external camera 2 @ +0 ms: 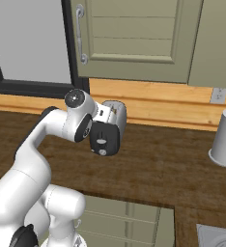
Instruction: Start the toaster. Once the lever pops up, take the bread to the plate on the dining counter.
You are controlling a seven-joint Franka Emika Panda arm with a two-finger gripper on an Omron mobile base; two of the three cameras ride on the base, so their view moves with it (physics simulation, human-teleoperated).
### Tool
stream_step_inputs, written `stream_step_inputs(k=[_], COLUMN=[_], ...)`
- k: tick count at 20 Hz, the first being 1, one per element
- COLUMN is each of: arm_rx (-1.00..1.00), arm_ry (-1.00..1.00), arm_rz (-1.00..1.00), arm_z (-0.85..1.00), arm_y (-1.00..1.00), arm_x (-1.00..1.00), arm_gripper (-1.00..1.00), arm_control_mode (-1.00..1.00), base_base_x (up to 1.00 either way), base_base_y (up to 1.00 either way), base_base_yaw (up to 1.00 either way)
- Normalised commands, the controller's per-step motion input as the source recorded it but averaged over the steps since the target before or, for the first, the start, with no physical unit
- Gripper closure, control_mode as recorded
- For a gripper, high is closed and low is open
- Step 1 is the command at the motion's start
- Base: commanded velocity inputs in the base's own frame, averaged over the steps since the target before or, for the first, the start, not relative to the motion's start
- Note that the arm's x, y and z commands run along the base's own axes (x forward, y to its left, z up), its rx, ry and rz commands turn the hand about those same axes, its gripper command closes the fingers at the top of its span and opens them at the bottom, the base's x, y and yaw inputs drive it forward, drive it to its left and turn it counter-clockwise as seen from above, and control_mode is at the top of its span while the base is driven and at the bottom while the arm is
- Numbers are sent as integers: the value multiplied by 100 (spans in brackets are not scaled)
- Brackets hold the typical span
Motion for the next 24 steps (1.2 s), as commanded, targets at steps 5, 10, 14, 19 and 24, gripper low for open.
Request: stream_step_inputs(k=[5,10,14,19,24], arm_rx=[0,0,0,0,0], arm_ry=[0,0,0,0,0], arm_rz=[0,0,0,0,0], arm_z=[0,0,0,0,0], arm_y=[0,0,0,0,0], arm_x=[0,0,0,0,0], arm_gripper=[-100,-100,-100,-100,-100], arm_control_mode=[-100,-100,-100,-100,-100], base_base_x=[0,0,0,0,0], base_base_y=[0,0,0,0,0], base_base_yaw=[0,0,0,0,0])
